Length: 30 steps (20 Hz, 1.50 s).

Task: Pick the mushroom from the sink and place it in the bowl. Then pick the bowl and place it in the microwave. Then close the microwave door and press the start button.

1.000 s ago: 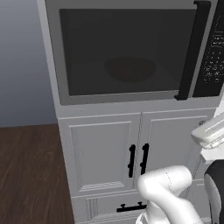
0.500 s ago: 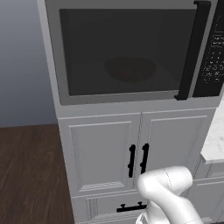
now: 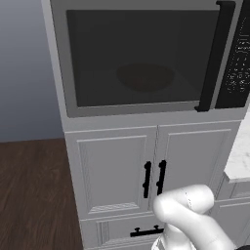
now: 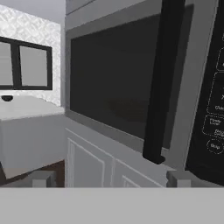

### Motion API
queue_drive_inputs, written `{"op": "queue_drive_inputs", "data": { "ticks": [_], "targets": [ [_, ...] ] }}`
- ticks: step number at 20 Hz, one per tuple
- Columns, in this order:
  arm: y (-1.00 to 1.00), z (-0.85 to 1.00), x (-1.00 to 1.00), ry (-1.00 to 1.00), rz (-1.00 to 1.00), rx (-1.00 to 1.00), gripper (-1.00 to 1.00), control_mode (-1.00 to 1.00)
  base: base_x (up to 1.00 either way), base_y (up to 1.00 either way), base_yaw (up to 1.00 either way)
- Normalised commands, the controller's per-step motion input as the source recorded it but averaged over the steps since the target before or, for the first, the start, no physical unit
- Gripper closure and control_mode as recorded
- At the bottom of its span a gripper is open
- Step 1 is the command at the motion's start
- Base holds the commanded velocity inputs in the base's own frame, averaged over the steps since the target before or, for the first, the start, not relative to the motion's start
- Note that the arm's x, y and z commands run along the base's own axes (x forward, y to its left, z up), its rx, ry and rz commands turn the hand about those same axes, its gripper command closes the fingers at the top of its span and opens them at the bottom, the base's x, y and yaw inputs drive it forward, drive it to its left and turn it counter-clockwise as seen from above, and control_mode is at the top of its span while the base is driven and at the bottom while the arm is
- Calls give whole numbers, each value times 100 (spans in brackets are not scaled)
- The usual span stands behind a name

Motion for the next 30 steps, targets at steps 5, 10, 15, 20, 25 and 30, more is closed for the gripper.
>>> {"op": "queue_drive_inputs", "data": {
  "ticks": [5,10,15,20,25,30],
  "targets": [
    [2,0,34,-11,1,-27,-100,-100,0,0,0],
    [6,0,29,0,0,-5,-100,-100,0,0,0],
    [22,-1,0,0,0,-2,-100,-100,0,0,0],
    [14,-1,1,0,-1,0,-100,-100,0,0,0],
    [0,-6,1,0,0,0,-100,-100,0,0,0],
    [2,-1,10,0,0,0,-100,-100,0,0,0]
  ]
}}
